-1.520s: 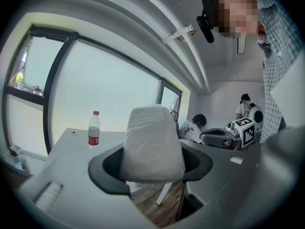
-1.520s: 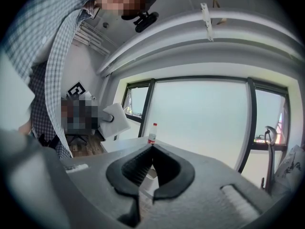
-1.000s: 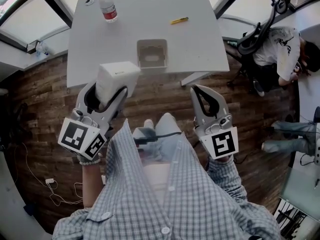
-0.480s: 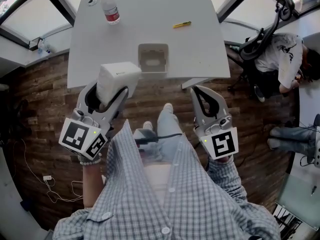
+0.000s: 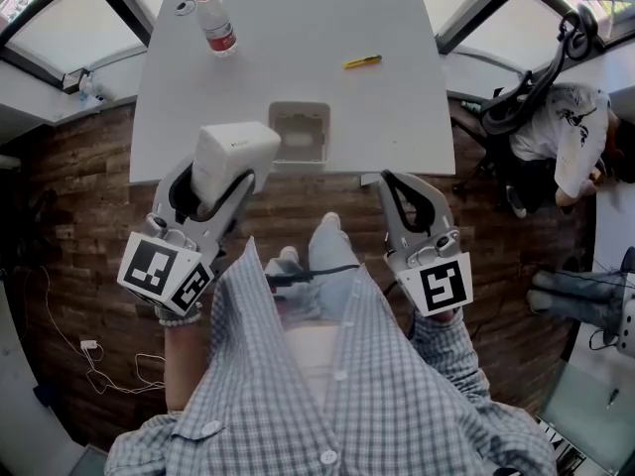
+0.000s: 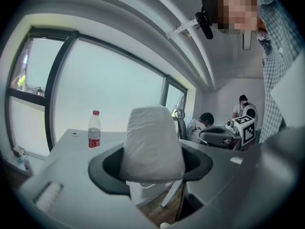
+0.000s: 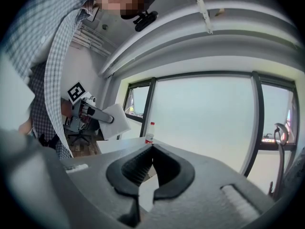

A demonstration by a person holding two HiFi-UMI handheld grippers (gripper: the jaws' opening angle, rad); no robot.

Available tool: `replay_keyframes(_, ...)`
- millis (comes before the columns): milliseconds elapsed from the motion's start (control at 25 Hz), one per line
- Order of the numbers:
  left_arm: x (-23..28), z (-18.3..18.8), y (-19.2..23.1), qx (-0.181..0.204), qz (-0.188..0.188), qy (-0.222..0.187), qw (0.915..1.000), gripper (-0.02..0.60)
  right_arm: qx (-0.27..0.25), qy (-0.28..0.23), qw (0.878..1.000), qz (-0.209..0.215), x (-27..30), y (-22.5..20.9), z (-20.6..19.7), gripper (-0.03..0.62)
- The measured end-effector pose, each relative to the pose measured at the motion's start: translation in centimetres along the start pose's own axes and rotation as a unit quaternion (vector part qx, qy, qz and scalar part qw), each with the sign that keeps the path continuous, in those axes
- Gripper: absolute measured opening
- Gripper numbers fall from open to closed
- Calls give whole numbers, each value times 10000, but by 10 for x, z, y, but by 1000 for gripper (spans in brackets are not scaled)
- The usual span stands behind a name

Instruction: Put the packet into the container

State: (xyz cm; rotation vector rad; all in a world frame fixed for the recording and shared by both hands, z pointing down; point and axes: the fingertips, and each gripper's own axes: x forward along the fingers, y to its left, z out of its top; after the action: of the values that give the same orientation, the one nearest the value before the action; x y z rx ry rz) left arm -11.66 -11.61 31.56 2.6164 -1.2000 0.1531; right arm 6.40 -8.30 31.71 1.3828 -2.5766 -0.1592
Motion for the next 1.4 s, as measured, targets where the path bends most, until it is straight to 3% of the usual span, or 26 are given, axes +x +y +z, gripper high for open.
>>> replay_keyframes(680,59,4,-11,37,386,222,9990,278,78,-195,9989,416,25,-68,-6,2)
replay_keyframes(1400,93,-14,-21,131,715,521,9960,279,121,-294,9979,564,20,-117,-18,2)
